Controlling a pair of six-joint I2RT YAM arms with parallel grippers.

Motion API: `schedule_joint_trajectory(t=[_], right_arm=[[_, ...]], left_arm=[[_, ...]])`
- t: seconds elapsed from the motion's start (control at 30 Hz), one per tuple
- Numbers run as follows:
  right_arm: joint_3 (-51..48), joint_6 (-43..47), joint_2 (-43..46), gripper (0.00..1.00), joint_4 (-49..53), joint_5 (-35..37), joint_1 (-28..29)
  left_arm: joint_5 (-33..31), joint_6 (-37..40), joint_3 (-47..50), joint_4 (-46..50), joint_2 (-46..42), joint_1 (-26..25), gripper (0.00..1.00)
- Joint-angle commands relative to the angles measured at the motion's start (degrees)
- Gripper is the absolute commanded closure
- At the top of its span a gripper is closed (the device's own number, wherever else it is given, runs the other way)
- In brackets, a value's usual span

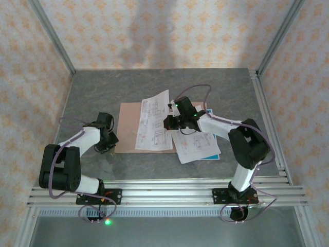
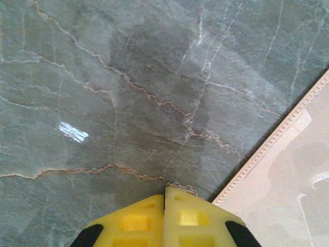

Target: Put the files into the folder

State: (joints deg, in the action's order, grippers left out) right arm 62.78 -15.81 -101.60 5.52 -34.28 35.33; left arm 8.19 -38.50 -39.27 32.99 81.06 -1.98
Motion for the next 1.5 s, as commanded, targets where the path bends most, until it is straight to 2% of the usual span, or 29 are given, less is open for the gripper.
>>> schedule_joint_trajectory(t=[0.0, 0.47, 1.47], right_arm=[[-0.8, 0.4, -1.4, 1.00, -5.3, -2.8, -0.4], [1.0, -3.8, -7.8, 1.00, -12.0, -6.1, -0.3], [6.7, -8.8, -14.7, 1.00, -14.7, -3.8, 4.1]], left_arm=[[1.3, 0.7, 0.3, -1.7, 1.6, 0.2, 1.00], [2.2, 0.1, 1.2, -2.6, 1.7, 0.2, 1.00], [3.1, -0.4, 2.5, -3.6, 1.4, 0.2, 1.00]])
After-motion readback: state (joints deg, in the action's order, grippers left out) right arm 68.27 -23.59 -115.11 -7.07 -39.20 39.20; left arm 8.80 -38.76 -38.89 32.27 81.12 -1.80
